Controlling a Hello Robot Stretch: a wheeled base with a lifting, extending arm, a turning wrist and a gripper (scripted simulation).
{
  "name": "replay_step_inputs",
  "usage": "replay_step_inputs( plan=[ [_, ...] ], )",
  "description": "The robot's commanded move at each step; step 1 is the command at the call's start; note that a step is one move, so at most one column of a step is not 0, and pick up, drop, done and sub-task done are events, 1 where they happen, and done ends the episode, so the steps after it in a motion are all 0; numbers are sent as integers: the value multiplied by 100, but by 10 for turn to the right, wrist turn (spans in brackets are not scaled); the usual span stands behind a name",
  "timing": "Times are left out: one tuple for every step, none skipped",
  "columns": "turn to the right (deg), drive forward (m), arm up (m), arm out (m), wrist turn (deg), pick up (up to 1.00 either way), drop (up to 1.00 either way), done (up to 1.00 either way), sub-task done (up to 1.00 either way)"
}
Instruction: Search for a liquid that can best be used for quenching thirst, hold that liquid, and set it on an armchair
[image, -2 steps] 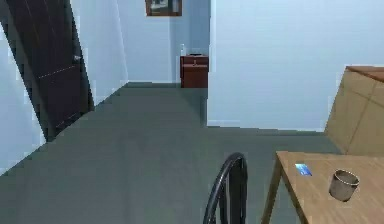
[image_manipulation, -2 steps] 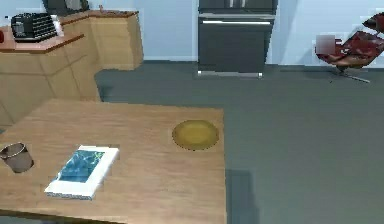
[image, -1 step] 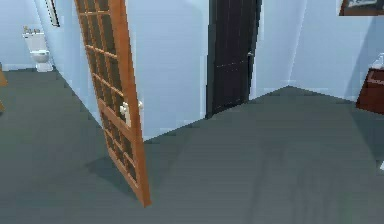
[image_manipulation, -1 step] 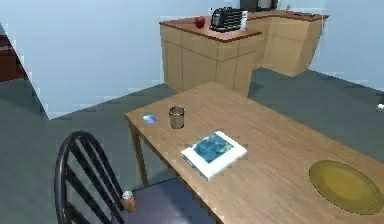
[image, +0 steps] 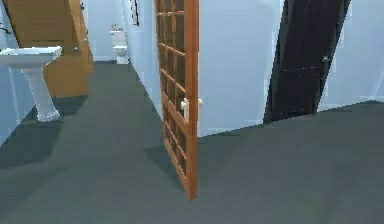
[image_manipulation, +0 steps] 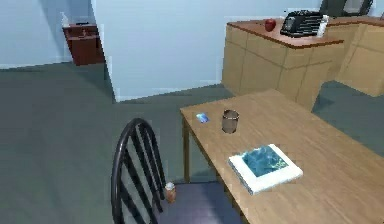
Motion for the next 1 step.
replay_step_inputs(
  plan=[
    [-30, 0, 0, 0, 0, 0, 0, 0, 0]
  ],
)
